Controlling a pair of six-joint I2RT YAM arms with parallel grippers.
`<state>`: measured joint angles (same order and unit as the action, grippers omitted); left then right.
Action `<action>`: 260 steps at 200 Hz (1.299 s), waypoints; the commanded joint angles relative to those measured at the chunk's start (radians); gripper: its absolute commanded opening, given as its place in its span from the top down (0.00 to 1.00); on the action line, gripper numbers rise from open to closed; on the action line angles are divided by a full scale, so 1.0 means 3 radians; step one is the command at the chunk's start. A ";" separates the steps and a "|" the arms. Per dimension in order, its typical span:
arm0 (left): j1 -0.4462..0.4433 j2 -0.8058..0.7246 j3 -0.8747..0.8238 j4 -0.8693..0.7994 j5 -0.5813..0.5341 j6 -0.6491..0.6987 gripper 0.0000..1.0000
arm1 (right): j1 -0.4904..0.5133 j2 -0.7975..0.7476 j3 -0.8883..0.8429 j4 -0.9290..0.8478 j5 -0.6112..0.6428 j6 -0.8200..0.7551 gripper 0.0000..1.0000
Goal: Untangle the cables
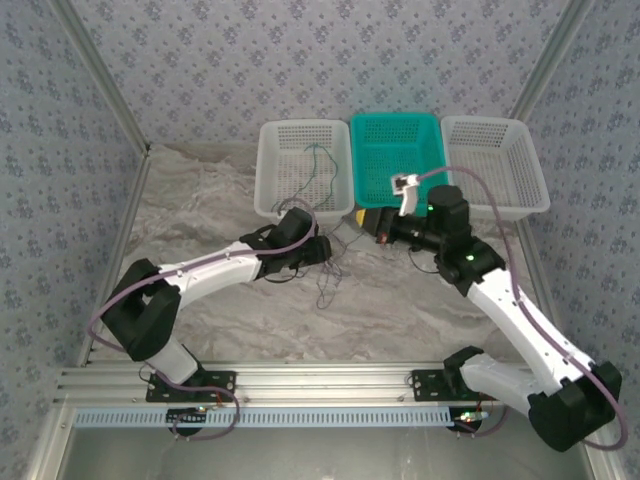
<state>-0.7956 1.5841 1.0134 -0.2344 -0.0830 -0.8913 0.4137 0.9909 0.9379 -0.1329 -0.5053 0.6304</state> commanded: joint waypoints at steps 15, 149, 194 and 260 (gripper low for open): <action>0.0067 -0.0151 -0.0246 -0.0501 -0.0548 -0.0325 0.42 | -0.0648 -0.0511 -0.0075 0.0155 0.0067 0.0455 1.00; -0.0103 -0.1377 -0.0210 0.0250 0.0531 0.1797 0.15 | 0.0058 0.0113 0.0148 -0.0084 -0.0588 -0.0317 1.00; -0.0197 -0.1057 -0.0136 0.0439 0.0263 0.1958 0.14 | 0.0145 0.0215 0.0146 -0.0014 -0.0665 -0.0311 1.00; -0.0201 -0.0789 -0.0171 0.0460 -0.0940 0.1690 0.57 | 0.0142 0.0154 0.0126 -0.0129 -0.0588 -0.0329 1.00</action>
<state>-0.8577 1.3289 0.9268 -0.0723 -0.0948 -0.3233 0.4526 1.0565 0.9531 -0.1501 -0.6781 0.5560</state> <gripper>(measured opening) 0.653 0.051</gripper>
